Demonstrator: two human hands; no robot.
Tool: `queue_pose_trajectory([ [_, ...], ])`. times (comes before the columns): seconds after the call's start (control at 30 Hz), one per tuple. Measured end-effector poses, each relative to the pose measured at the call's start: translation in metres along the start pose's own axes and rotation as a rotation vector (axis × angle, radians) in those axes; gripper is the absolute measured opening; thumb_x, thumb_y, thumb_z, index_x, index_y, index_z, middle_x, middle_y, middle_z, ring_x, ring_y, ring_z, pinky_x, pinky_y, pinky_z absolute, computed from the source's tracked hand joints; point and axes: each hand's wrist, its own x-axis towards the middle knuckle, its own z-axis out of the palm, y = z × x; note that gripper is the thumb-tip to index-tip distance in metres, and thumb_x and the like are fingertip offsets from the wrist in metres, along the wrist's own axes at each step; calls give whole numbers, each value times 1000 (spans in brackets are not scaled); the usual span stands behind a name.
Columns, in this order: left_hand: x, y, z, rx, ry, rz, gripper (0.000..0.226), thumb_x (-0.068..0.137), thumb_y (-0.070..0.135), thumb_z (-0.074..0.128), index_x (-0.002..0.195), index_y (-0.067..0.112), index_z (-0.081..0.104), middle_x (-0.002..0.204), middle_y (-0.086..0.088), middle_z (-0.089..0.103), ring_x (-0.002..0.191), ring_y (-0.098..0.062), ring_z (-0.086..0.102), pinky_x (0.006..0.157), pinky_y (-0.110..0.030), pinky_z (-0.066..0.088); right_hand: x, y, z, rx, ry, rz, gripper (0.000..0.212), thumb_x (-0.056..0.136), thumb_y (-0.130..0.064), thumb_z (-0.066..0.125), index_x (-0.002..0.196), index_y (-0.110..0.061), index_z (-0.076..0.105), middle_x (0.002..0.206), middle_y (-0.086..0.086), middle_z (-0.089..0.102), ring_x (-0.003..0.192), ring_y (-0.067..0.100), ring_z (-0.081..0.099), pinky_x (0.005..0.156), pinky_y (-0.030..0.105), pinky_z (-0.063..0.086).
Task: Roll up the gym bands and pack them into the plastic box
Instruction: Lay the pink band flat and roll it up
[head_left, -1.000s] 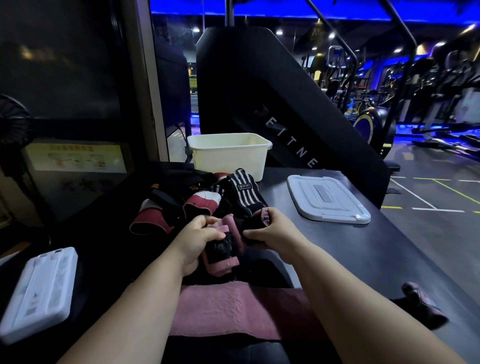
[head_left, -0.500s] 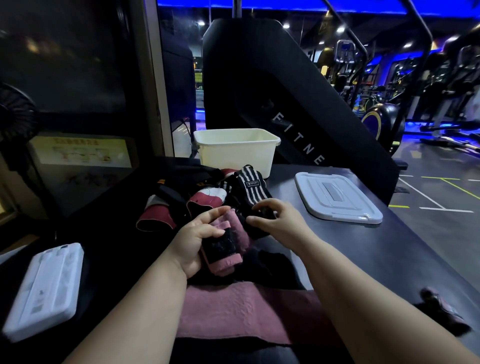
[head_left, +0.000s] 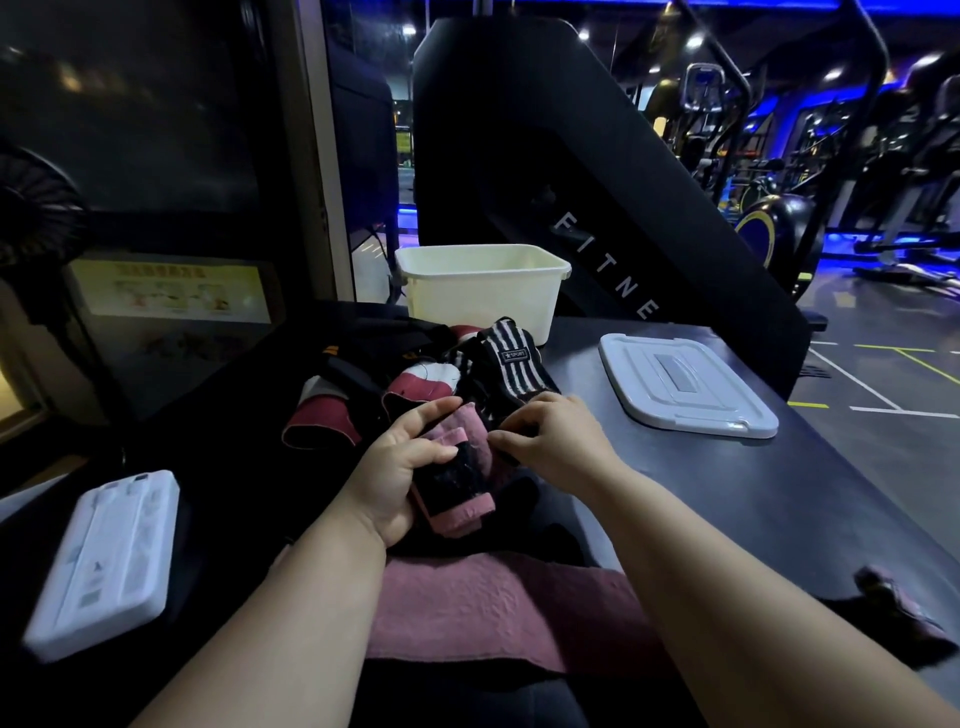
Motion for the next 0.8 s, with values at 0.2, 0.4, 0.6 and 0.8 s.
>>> queue_pose_trajectory([
  [0.2, -1, 0, 1, 11, 10, 1, 46, 87, -12, 47, 111, 19, 68, 99, 0, 70, 96, -8, 63, 91, -29, 49, -1, -5, 3, 240, -60, 76, 25, 85, -33, 69, 68, -27, 52, 67, -11, 55, 66, 9, 51, 63, 25, 40],
  [0.4, -2, 2, 2, -9, 50, 35, 41, 87, -13, 48, 111, 15, 66, 92, 4, 73, 88, -5, 67, 77, -22, 52, 0, -8, 7, 369, -53, 87, 18, 88, -27, 66, 77, -27, 52, 75, -10, 55, 74, 12, 52, 70, 28, 43],
  [0.6, -5, 5, 4, -41, 64, 47, 41, 86, -13, 50, 116, 11, 64, 90, -2, 73, 85, -6, 69, 67, -20, 56, -4, -6, 13, 698, -121, 84, 21, 93, -20, 63, 113, -27, 65, 114, -3, 68, 106, 10, 63, 100, 33, 49],
  [0.8, -6, 8, -1, -213, 53, 52, 41, 86, -5, 44, 109, 18, 69, 92, -1, 71, 84, -14, 66, 68, -28, 58, -10, 1, -3, 902, -102, 86, 16, 96, -17, 58, 94, -25, 72, 90, -2, 66, 80, 5, 59, 69, 15, 47],
])
